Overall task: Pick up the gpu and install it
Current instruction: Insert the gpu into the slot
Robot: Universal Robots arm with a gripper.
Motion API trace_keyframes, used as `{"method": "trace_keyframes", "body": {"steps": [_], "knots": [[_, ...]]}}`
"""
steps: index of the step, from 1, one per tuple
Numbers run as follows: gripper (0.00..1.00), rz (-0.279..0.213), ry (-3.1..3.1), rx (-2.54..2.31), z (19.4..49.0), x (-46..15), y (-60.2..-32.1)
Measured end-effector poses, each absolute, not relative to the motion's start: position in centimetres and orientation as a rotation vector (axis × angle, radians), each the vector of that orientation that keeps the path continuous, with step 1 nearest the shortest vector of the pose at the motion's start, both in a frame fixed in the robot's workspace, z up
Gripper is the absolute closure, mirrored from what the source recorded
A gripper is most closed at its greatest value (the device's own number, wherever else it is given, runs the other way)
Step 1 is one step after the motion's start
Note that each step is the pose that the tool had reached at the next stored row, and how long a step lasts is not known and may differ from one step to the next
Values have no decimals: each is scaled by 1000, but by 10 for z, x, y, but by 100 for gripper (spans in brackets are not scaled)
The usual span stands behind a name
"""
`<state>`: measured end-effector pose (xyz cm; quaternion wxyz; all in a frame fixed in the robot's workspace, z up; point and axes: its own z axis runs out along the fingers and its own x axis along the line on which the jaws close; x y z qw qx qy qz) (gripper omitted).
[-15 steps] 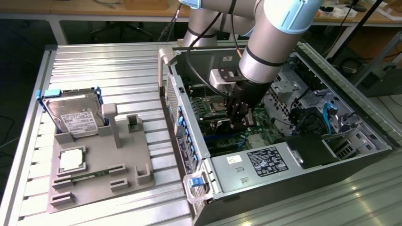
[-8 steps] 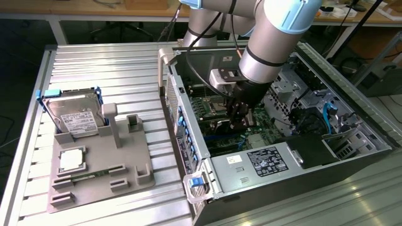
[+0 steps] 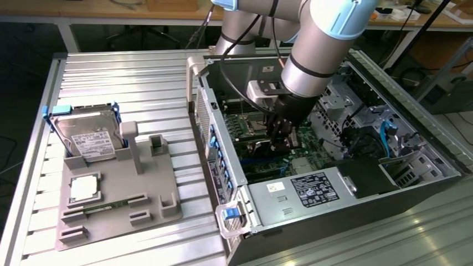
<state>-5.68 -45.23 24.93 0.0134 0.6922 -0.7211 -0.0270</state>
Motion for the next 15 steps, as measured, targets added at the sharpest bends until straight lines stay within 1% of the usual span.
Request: {"method": "trace_keyframes", "body": {"steps": [15], "knots": [[73, -84, -2246, 2157, 249, -56, -453]]}}
